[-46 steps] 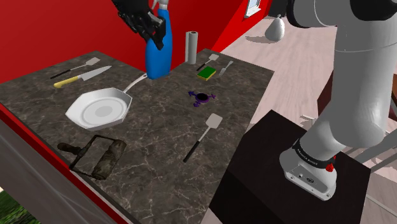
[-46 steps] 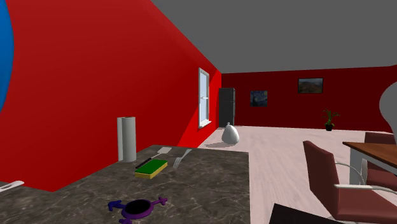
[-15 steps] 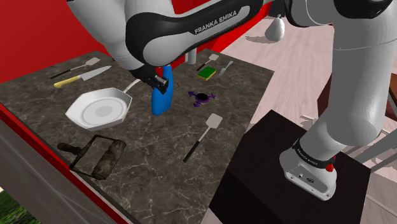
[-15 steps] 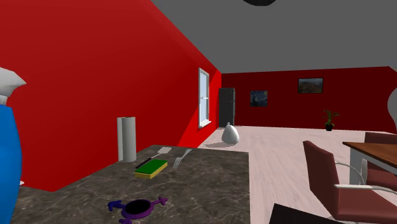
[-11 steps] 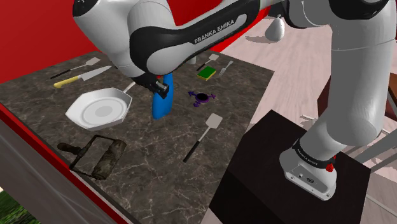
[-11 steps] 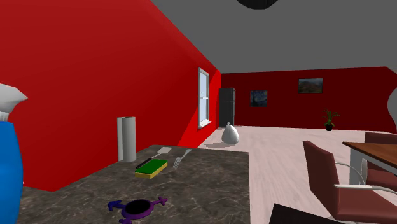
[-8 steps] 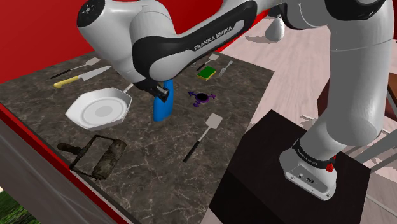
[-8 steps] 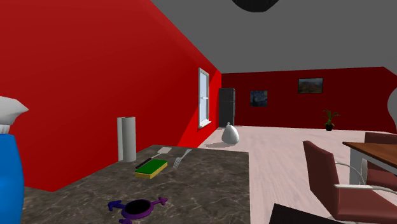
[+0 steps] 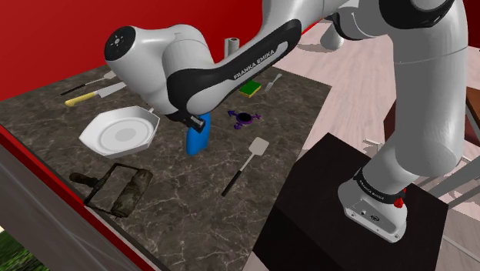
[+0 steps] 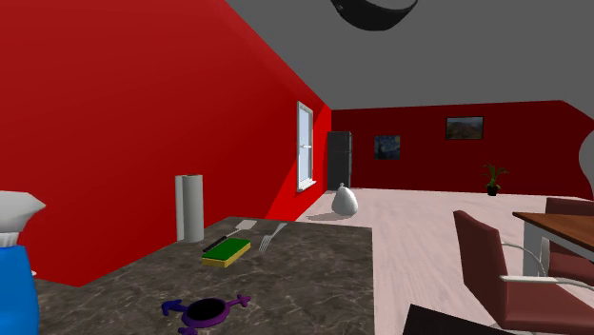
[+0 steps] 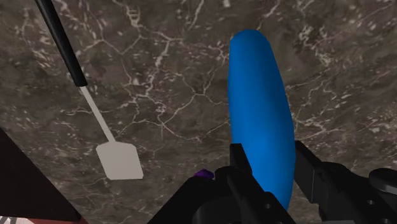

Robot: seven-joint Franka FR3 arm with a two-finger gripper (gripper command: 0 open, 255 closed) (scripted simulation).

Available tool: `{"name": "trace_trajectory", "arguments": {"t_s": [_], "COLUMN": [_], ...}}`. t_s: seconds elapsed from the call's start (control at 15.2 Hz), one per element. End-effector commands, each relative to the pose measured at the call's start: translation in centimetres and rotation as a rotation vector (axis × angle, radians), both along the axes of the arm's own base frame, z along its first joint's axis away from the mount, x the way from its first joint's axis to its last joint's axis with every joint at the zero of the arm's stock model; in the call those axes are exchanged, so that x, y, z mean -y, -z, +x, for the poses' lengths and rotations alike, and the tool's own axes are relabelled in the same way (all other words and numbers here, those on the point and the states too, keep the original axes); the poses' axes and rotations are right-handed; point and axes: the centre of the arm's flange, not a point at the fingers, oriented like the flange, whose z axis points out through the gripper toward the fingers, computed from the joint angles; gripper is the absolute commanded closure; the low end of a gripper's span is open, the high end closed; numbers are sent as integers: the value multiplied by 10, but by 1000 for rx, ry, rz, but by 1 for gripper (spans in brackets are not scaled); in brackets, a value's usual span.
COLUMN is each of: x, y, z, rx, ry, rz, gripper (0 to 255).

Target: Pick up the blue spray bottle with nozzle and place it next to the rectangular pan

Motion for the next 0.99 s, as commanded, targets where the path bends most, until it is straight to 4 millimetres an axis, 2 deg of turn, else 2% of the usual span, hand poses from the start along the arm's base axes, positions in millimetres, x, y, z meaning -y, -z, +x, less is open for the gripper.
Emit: {"name": "trace_trajectory", "arguments": {"t_s": [0.0,0.59,0.66,0.92], "x": [0,0,0,0], "y": [10,14,15,15], "z": [1,1,1,1], "rx": [0,0,0,0], "ry": [0,0,0,0], "rz": [0,0,0,0], "gripper": [255,255,0,0]}}
